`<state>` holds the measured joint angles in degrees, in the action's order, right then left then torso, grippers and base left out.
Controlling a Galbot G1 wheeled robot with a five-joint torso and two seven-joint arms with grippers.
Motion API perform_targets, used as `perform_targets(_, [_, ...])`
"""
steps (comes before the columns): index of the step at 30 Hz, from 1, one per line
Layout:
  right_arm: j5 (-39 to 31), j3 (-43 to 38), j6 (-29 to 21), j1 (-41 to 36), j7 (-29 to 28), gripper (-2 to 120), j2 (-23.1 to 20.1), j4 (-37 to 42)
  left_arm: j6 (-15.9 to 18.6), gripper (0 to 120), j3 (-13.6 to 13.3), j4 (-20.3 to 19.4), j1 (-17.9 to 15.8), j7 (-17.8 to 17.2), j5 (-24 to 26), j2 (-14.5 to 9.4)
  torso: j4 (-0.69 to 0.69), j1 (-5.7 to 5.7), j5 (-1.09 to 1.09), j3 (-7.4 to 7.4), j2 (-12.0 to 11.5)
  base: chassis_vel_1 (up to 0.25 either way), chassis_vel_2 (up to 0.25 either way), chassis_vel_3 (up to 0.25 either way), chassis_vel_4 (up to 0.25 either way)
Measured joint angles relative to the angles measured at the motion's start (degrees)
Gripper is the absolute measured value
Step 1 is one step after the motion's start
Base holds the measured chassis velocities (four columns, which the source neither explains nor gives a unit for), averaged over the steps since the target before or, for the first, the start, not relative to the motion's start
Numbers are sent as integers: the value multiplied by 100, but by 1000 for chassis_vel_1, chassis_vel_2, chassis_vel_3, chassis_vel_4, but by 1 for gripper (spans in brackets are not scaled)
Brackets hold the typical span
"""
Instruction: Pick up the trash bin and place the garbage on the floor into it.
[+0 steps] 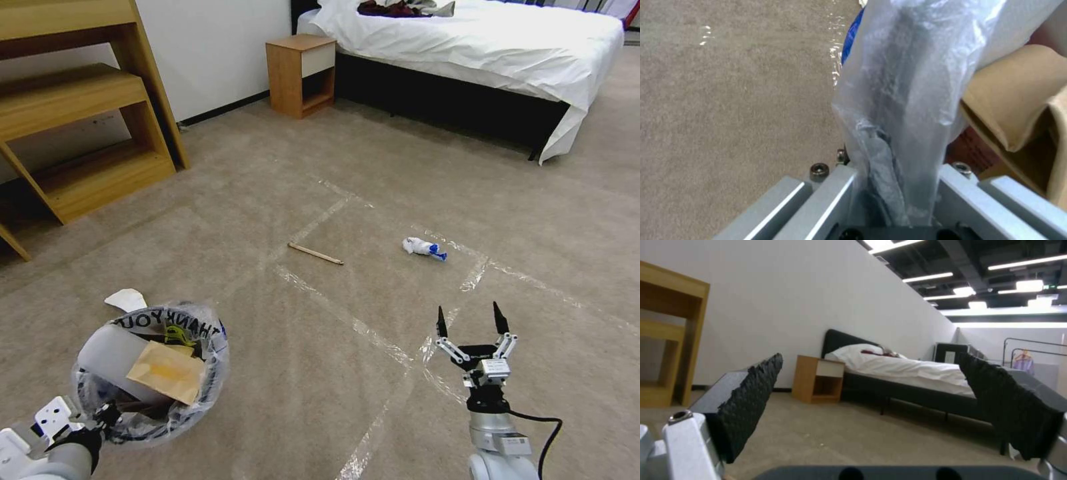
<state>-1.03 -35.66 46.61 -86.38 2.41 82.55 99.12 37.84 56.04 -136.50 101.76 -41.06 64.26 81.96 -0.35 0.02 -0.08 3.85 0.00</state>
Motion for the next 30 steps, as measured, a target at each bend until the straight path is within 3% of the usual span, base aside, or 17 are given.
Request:
perform_targets(13, [3, 75, -12, 190, 85, 100, -8, -56, -4, 0, 50, 1, -75, -83, 128, -60, 0, 0, 0, 0, 0, 0, 0, 0, 0])
perform_targets(30, [-11, 122, -23, 258, 106, 100, -36, -121, -31, 0, 79, 17, -120, -154, 184, -56, 0, 0, 0, 0, -1, -126, 123, 127, -126])
